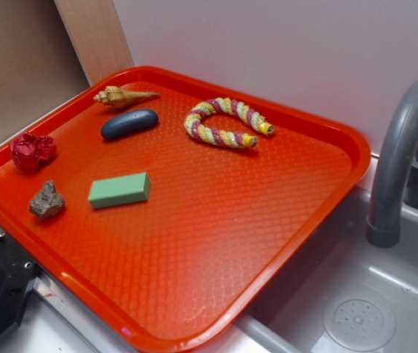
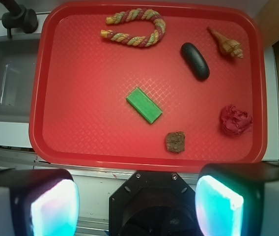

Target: Grab the red paper.

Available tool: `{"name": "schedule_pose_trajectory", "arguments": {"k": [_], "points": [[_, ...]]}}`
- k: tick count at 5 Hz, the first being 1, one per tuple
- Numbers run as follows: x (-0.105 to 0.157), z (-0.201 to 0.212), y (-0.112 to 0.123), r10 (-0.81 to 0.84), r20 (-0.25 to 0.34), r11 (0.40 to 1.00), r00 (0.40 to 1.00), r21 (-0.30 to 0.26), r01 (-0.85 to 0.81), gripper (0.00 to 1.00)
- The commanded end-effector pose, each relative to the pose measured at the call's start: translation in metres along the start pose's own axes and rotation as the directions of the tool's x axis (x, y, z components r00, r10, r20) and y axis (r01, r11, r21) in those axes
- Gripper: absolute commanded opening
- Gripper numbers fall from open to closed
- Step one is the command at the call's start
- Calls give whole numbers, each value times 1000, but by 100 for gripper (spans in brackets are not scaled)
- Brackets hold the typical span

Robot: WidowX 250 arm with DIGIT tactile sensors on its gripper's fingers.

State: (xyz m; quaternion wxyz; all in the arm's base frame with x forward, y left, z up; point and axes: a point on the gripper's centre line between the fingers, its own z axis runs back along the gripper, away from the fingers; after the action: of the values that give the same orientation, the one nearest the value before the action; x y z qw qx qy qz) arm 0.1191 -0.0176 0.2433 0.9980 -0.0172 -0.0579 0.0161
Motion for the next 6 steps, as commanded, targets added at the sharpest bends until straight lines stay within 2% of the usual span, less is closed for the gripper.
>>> {"name": "schedule_pose_trajectory", "arguments": {"k": [1,2,4,5,6], "points": [[0,0,0,0,0,1000,1000,0,0,100],[26,-19,25,40,139,993,990,101,-54,100],[57,-52,78,20,223,952,975,292,-87,100],[61,-75,106,1,205,921,979,382,-81,100],[49,-119,138,-21,74,885,997,466,-16,100]]}}
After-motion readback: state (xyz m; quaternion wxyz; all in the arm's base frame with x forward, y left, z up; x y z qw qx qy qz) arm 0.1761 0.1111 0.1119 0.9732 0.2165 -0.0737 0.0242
